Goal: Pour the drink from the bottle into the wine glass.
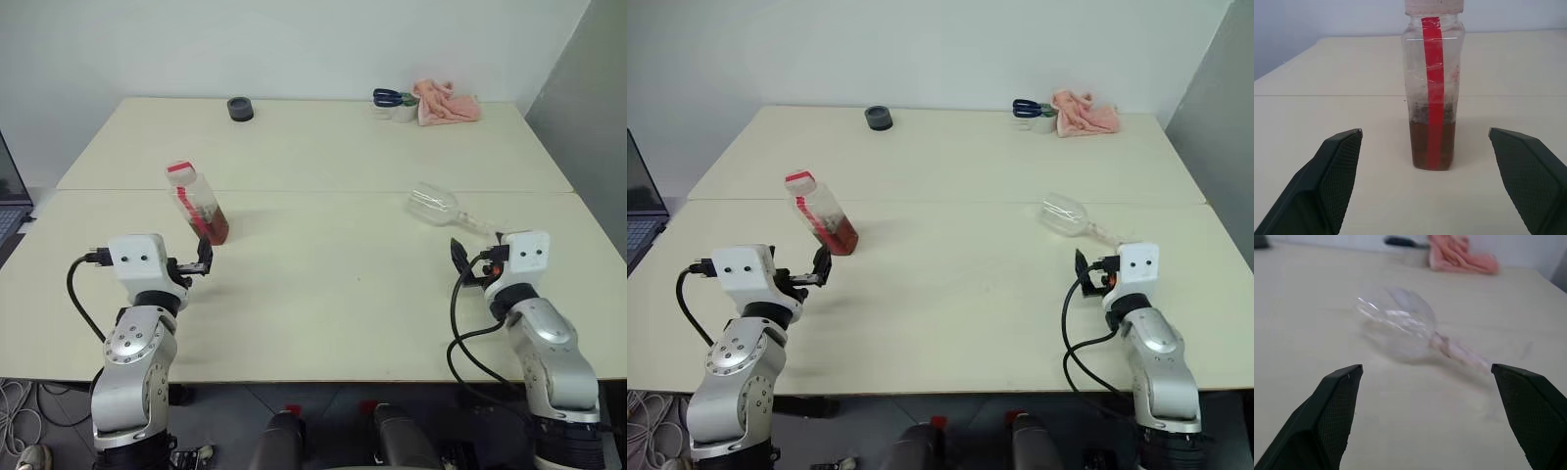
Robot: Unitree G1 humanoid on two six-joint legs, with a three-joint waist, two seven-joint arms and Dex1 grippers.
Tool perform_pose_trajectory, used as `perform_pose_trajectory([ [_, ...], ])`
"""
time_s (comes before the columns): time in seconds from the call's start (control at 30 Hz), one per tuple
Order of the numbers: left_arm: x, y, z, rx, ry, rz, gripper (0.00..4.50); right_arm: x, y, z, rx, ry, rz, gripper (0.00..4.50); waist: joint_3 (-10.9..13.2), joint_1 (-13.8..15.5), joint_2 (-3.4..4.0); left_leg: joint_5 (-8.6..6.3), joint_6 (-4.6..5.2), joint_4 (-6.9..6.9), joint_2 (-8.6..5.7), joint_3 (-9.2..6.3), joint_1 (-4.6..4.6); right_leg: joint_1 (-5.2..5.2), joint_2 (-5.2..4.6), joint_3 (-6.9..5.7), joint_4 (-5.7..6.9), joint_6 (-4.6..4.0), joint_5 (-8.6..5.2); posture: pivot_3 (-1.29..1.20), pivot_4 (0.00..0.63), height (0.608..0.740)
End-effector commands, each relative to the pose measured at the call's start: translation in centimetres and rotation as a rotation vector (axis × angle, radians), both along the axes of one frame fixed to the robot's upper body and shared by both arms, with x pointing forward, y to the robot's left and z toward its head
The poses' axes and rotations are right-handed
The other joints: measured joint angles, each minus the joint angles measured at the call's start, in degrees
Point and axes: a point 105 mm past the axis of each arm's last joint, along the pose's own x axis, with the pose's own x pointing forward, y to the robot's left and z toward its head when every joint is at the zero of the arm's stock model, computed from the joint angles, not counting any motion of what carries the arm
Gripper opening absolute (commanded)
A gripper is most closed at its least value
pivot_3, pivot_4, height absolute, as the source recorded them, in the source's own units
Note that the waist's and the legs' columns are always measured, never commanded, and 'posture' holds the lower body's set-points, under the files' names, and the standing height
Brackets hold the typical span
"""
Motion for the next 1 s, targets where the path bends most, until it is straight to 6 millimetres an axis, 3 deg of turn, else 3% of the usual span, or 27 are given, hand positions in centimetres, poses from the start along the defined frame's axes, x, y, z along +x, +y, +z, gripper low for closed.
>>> perform_pose_trajectory([
  [0.03,0.1,0.3,0.9,0.041,-0.031,0.032,4.47,-1.4,4.7,3.8,0.049,-0.089,0.375,4.50,0.00,-0.06,0.00,0.00,0.00,0.00,0.01,0.00,0.01,0.01,0.01,0.00,-0.01,0.00,0.00,0.00,0.150,0.740],
  [0.17,1.2,-0.5,1.2,0.036,-0.043,0.011,4.47,-3.3,8.6,4.7,0.038,-0.005,0.770,4.50,0.01,0.07,-0.02,0.00,0.01,0.02,0.00,-0.10,0.01,0.10,0.02,-0.10,-0.07,0.00,0.00,0.00,0.150,0.740],
  [0.3,2.1,-1.0,1.7,0.029,-0.060,-0.015,4.47,-3.8,10.1,5.6,0.012,0.031,0.940,4.50,0.02,0.17,-0.04,-0.01,0.02,0.04,-0.04,-0.18,0.02,0.22,-0.02,-0.18,-0.17,0.00,0.00,0.00,0.150,0.740],
  [0.53,3.4,-1.8,2.1,0.017,-0.078,-0.061,4.47,-2.7,11.2,7.0,0.029,-0.008,0.956,4.50,0.02,0.18,-0.04,-0.01,0.01,0.03,-0.03,-0.20,0.02,0.22,-0.02,-0.19,-0.17,0.00,0.01,0.00,0.150,0.740],
  [1.0,7.0,-1.5,4.4,0.036,-0.164,-0.078,4.47,-3.0,11.8,6.7,0.075,-0.022,0.927,4.50,0.02,0.13,-0.04,0.00,0.00,0.04,-0.04,-0.21,0.01,0.18,-0.04,-0.20,-0.15,0.01,0.02,0.00,0.150,0.740],
])
